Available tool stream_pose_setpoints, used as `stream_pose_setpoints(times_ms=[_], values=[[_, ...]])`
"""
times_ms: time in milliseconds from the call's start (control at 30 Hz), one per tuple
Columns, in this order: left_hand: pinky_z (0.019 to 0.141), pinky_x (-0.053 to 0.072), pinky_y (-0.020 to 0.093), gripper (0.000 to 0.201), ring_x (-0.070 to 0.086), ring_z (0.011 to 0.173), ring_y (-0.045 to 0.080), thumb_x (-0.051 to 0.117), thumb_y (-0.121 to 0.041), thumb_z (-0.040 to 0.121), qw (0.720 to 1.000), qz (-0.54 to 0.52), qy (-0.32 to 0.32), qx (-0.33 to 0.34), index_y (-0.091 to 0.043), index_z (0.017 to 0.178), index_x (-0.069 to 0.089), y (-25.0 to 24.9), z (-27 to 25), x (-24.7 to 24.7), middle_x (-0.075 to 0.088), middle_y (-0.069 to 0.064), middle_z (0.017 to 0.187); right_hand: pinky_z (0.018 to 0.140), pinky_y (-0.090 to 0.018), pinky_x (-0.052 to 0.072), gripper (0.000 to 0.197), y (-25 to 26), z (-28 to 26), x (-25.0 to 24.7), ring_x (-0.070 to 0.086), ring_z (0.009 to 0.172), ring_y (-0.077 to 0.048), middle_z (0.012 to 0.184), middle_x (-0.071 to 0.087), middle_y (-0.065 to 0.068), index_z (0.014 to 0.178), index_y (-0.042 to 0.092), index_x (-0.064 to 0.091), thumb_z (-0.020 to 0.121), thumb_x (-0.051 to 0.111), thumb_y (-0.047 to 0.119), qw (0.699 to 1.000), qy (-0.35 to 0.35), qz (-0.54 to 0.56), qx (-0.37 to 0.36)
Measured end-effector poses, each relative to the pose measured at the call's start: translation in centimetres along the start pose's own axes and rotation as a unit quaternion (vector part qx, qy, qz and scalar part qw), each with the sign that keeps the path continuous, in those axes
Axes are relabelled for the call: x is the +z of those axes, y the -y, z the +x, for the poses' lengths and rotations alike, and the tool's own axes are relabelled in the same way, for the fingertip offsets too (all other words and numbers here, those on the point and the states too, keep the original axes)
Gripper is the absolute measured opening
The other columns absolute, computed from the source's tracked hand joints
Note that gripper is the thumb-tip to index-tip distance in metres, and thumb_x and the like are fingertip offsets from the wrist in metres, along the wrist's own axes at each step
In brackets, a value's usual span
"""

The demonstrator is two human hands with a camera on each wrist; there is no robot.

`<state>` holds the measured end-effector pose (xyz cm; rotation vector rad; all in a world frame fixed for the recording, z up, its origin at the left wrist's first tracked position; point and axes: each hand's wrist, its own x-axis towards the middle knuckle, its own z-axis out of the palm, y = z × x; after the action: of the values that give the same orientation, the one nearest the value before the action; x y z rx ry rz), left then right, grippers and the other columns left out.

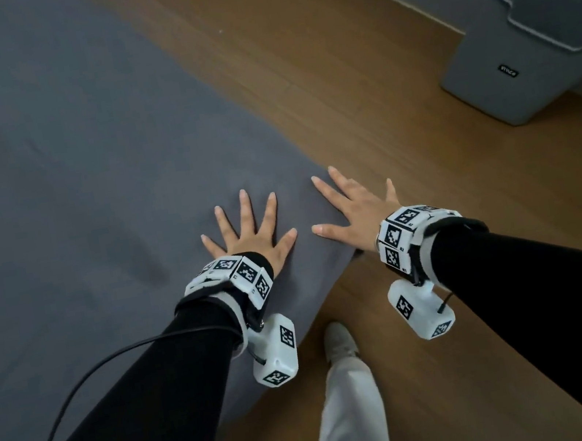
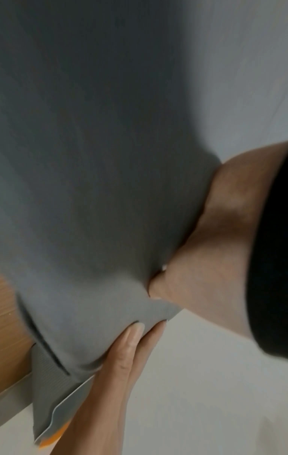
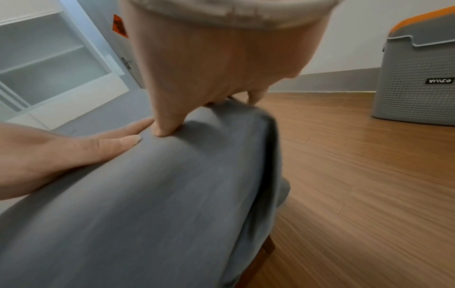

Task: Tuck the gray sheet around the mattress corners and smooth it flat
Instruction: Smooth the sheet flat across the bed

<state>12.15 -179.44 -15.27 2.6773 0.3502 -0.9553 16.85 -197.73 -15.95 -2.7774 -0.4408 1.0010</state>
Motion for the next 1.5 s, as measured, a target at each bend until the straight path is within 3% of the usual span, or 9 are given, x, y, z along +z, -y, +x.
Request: stream_pose_setpoints(times_ms=[133,233,300,400,567,800,1000,1300,1500], values=[[0.113,-0.010,0.062,0.069,-0.028,0.144,0.028,0.025,-0.064,0.089,0.998,0.000,0.024,0.050,-0.048,0.144,-0.013,-4.5,4.7,-3.4,-0.030,-0.012,0.154,0.111,-0.064,-0.014,0.078,-4.1,4.0,-4.7,-0.005,0.149,-0.017,0.161,0.000,0.010,0.149,0.039,0.012,0.082,0.013,0.078,0.995,0.081,-0.009,0.058],[0.114,-0.015,0.058,0.046,-0.008,0.149,0.012,0.032,-0.049,0.096,0.991,-0.074,0.030,0.106,-0.041,0.142,0.034,-6.9,7.2,-8.0,0.005,-0.017,0.159,0.115,-0.060,-0.005,0.066,-4.5,7.4,-9.2,0.006,0.149,-0.018,0.161,0.011,0.005,0.149,0.030,0.021,0.093,0.019,0.063,0.999,0.028,0.009,0.043],[0.115,-0.013,0.054,0.039,0.008,0.148,0.007,0.037,-0.036,0.098,0.986,-0.131,-0.055,0.082,-0.037,0.136,0.044,-7.4,9.2,-11.3,0.023,-0.017,0.156,0.115,-0.058,0.002,0.060,-3.3,10.1,-12.4,0.013,0.148,-0.019,0.160,0.019,0.003,0.147,0.026,0.028,0.095,0.025,0.056,1.000,-0.011,0.017,0.012],[0.121,0.003,0.048,0.046,0.021,0.146,0.011,0.041,-0.022,0.095,0.971,-0.179,-0.156,-0.026,-0.027,0.141,0.040,-5.7,12.4,-14.9,0.030,-0.008,0.155,0.117,-0.052,0.006,0.053,-0.2,13.8,-16.1,0.018,0.147,-0.018,0.158,0.024,0.004,0.145,0.025,0.032,0.097,0.034,0.047,0.997,-0.031,0.013,-0.071],[0.120,0.018,0.044,0.057,0.019,0.147,0.019,0.048,-0.022,0.091,0.944,-0.198,-0.200,-0.173,-0.018,0.146,0.031,-1.7,16.5,-18.7,0.022,0.002,0.158,0.119,-0.049,0.003,0.049,4.0,19.5,-21.7,0.015,0.148,-0.016,0.158,0.023,0.006,0.145,0.026,0.034,0.097,0.039,0.035,0.980,-0.004,-0.004,-0.201],[0.119,0.022,0.040,0.060,0.019,0.147,0.019,0.049,-0.023,0.090,0.870,-0.259,-0.273,-0.319,-0.018,0.147,0.028,1.8,21.8,-24.4,0.018,0.002,0.159,0.120,-0.045,0.008,0.048,8.5,28.8,-29.4,0.016,0.147,-0.015,0.157,0.026,0.007,0.144,0.027,0.033,0.096,0.040,0.033,0.928,0.024,-0.107,-0.356],[0.119,0.019,0.044,0.063,0.013,0.148,0.021,0.048,-0.028,0.091,0.810,-0.287,-0.298,-0.416,-0.023,0.148,0.023,7.5,22.3,-25.4,0.011,0.002,0.161,0.120,-0.046,0.011,0.054,16.6,34.4,-29.8,0.011,0.148,-0.016,0.159,0.018,0.007,0.147,0.027,0.026,0.096,0.041,0.034,0.867,0.069,-0.184,-0.457],[0.117,0.006,0.057,0.065,-0.008,0.149,0.026,0.039,-0.049,0.092,0.728,-0.341,-0.218,-0.554,-0.044,0.147,0.006,23.7,25.1,-28.9,-0.014,-0.008,0.160,0.117,-0.054,0.004,0.068,36.8,44.7,-26.2,-0.005,0.149,-0.020,0.161,0.000,0.010,0.149,0.035,0.011,0.092,0.045,0.045,0.743,0.122,-0.303,-0.585],[0.114,0.003,0.063,0.065,-0.019,0.145,0.037,0.028,-0.059,0.091,0.728,-0.392,-0.135,-0.546,-0.048,0.145,-0.006,30.9,32.4,-34.7,-0.022,-0.013,0.157,0.117,-0.054,-0.004,0.077,45.8,56.3,-29.1,-0.010,0.149,-0.013,0.161,-0.007,0.013,0.149,0.039,0.001,0.088,0.041,0.062,0.703,0.144,-0.354,-0.600]])
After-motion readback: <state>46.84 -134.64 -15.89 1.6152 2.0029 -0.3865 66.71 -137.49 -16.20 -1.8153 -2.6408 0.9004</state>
